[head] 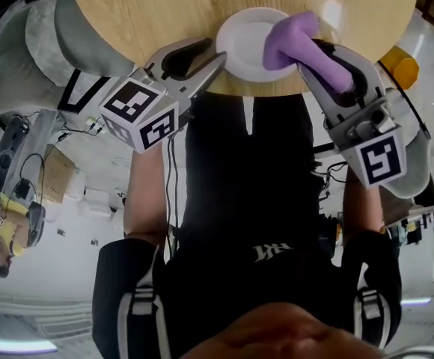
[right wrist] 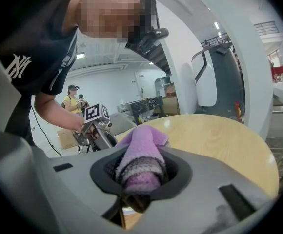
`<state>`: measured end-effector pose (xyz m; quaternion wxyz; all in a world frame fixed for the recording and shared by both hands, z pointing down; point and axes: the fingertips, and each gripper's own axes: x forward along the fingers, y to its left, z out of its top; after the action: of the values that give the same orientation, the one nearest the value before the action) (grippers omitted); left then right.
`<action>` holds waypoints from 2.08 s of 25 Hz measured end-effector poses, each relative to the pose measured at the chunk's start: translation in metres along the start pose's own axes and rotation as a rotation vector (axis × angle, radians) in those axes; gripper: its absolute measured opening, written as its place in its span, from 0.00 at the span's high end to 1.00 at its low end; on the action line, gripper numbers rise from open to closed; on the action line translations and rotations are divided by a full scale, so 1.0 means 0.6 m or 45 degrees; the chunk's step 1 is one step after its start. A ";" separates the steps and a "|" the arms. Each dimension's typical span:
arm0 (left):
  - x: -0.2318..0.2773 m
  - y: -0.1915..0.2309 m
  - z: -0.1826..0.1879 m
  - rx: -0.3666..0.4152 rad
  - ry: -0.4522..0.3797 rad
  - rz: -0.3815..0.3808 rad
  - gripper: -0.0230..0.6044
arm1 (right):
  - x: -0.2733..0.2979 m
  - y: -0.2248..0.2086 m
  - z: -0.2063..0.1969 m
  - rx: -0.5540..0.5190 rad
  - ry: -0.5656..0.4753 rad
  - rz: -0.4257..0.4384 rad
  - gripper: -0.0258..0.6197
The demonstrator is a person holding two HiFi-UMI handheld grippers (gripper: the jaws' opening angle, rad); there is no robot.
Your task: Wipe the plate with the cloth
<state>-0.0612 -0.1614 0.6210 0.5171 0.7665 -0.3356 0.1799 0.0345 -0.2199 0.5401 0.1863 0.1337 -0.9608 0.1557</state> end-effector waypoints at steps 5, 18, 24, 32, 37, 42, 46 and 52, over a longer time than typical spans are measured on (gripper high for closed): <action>-0.003 0.008 -0.006 -0.008 0.007 0.050 0.72 | 0.000 0.003 0.000 0.000 0.000 0.009 0.81; 0.022 0.011 -0.019 -0.017 0.083 0.073 0.87 | -0.001 0.002 -0.007 0.011 -0.011 0.000 0.81; 0.021 0.002 -0.015 -0.067 0.059 0.069 0.88 | 0.010 0.016 -0.006 -0.071 0.012 -0.001 0.81; 0.014 0.013 -0.024 -0.079 0.016 0.087 0.88 | 0.119 0.069 -0.069 -0.303 0.339 0.023 0.81; 0.019 0.012 -0.022 -0.062 0.003 0.104 0.89 | 0.146 0.059 -0.087 -0.430 0.463 -0.004 0.81; 0.018 0.013 -0.021 -0.055 -0.005 0.116 0.89 | 0.139 0.053 -0.097 -0.498 0.527 -0.014 0.81; 0.019 0.014 -0.019 -0.057 -0.005 0.112 0.89 | 0.118 0.038 -0.106 -0.490 0.555 -0.032 0.81; 0.017 0.013 -0.017 -0.050 -0.007 0.116 0.89 | 0.072 0.011 -0.116 -0.498 0.593 -0.080 0.81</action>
<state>-0.0590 -0.1574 0.6367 0.5225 0.7406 -0.3750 0.1945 0.0159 -0.1983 0.6173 0.4285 0.0857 -0.8994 -0.0118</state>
